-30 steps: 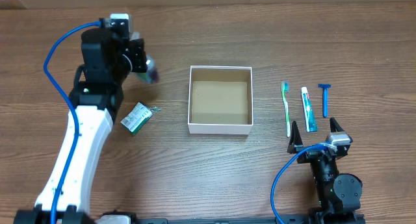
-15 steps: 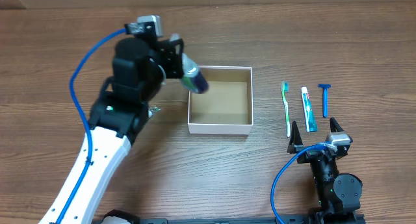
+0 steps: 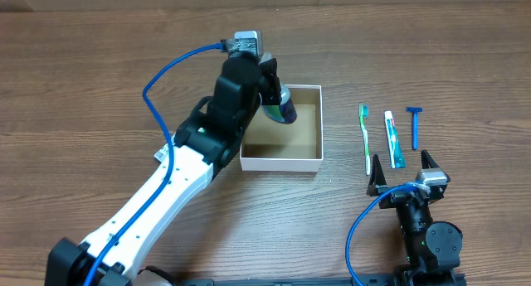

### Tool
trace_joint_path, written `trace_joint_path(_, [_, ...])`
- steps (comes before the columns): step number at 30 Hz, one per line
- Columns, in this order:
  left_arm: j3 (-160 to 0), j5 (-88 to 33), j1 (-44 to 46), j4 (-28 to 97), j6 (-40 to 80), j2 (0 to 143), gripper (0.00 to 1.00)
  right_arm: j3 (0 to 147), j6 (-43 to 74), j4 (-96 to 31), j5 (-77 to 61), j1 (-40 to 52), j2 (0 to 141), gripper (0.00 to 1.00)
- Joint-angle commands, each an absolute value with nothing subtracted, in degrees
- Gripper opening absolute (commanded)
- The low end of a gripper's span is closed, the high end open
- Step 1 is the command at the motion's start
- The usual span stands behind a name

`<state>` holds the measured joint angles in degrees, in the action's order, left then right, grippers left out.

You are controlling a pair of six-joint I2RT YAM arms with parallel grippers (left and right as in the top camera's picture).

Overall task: Pack container
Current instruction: 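Lift the soap bottle with the left gripper and carry it into the box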

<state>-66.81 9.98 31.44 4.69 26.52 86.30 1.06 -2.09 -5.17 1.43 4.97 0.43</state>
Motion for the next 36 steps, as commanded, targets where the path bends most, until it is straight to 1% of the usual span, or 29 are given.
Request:
trace_joint_path(1, [-68.97,15.77,31.64,3.16,22.50,86.70,0.25,0.47,-1.72,-4.82,1.17,4.75,0.23,1.00])
trace_joint_path(5, [-68.97,18.68,31.64,4.05,20.71,87.05,0.24,0.47,-1.72,-4.82,1.17,4.75,0.23,1.00])
trace_joint_path(10, [-68.97,18.63,31.64,3.81,19.27,89.65,0.23,0.47,-1.72,-4.84,1.17,4.75,0.23,1.00])
trace_joint_path(18, [-68.97,18.57,31.70,-3.09,19.07,95.26,0.24,0.47,-1.72,-4.82,1.17,4.75,0.23,1.00])
trace_joint_path(20, [-68.97,18.44,31.70,-5.19,17.12,95.94,0.24,0.47,-1.69,-4.82,1.17,4.75,0.23,1.00])
trace_joint_path(25, [-68.97,18.44,31.81,-3.70,15.16,96.33,0.24,0.47,-1.72,-4.82,1.17,4.75,0.23,1.00])
trace_joint_path(26, [-68.97,18.44,31.90,-3.22,15.16,96.33,0.26,0.47,-1.72,-4.82,1.17,4.75,0.23,1.00])
trace_joint_path(27, [-68.97,18.44,31.90,-3.01,15.18,96.36,0.30,0.47,-1.72,-4.84,1.17,4.75,0.23,1.00])
trace_joint_path(28, [-68.97,18.44,31.90,-2.79,15.18,96.47,0.31,0.47,-1.72,-4.82,1.17,4.75,0.23,1.00])
trace_joint_path(36, [-68.97,18.44,31.90,-2.87,15.18,100.03,0.33,0.47,-1.72,-4.82,1.17,4.75,0.23,1.00])
